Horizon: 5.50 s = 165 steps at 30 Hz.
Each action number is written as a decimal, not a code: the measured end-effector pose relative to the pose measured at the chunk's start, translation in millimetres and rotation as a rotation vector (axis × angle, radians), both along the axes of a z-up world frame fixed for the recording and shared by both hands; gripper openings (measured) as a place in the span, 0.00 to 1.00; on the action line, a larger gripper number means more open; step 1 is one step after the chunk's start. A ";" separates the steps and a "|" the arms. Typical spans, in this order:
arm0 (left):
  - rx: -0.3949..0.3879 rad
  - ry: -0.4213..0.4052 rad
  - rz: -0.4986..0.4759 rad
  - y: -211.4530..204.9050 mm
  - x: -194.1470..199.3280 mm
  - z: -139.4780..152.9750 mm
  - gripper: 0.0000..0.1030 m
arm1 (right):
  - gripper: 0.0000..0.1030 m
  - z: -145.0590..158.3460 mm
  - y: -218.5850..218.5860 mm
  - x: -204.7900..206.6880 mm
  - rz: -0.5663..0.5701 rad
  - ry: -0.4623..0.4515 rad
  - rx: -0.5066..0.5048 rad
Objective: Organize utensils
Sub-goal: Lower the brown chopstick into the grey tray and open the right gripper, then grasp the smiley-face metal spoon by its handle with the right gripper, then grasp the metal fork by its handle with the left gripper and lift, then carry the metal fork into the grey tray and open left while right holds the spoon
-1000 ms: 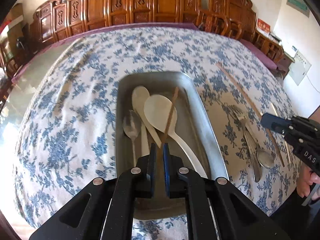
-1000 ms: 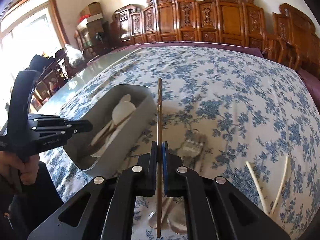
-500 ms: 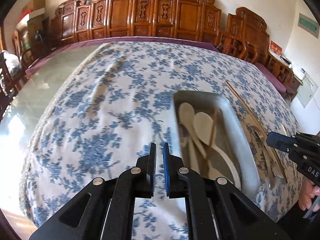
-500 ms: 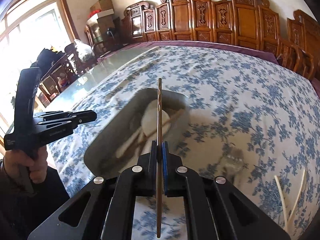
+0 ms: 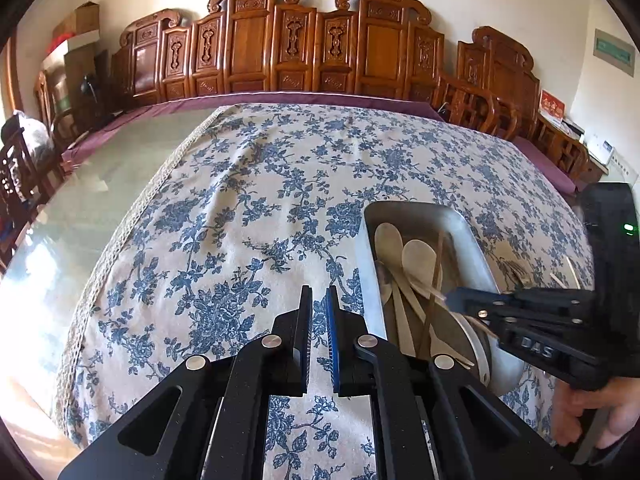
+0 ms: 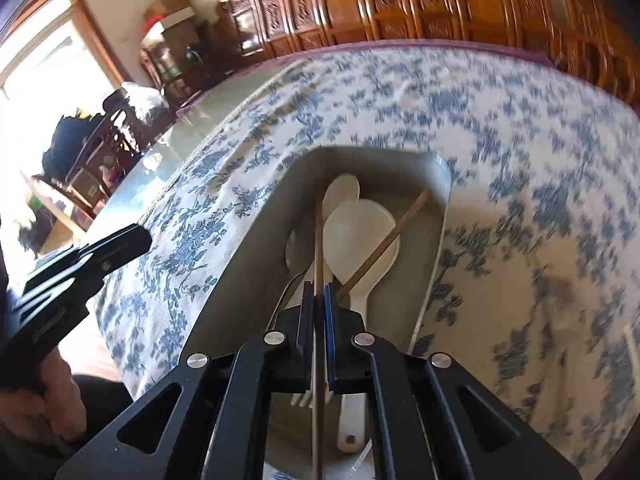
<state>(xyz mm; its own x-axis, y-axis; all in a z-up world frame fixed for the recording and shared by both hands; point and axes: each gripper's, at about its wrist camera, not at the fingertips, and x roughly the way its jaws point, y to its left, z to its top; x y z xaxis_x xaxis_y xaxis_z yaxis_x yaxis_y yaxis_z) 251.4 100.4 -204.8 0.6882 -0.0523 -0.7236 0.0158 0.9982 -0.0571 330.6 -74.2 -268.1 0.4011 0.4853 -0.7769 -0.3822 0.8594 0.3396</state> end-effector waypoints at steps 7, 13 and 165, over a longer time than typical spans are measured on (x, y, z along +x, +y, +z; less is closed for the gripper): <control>0.010 0.001 -0.009 -2.8 0.1 -1.9 0.06 | 0.06 0.5 6.4 3.5 0.000 0.002 0.001; 0.001 0.007 -0.008 -2.2 2.0 -4.5 0.06 | 0.07 2.2 7.8 4.4 0.038 0.010 0.032; 0.052 -0.054 -0.255 -172.5 -1.3 39.4 0.02 | 0.07 12.0 -178.7 -44.6 -0.104 -0.134 -0.054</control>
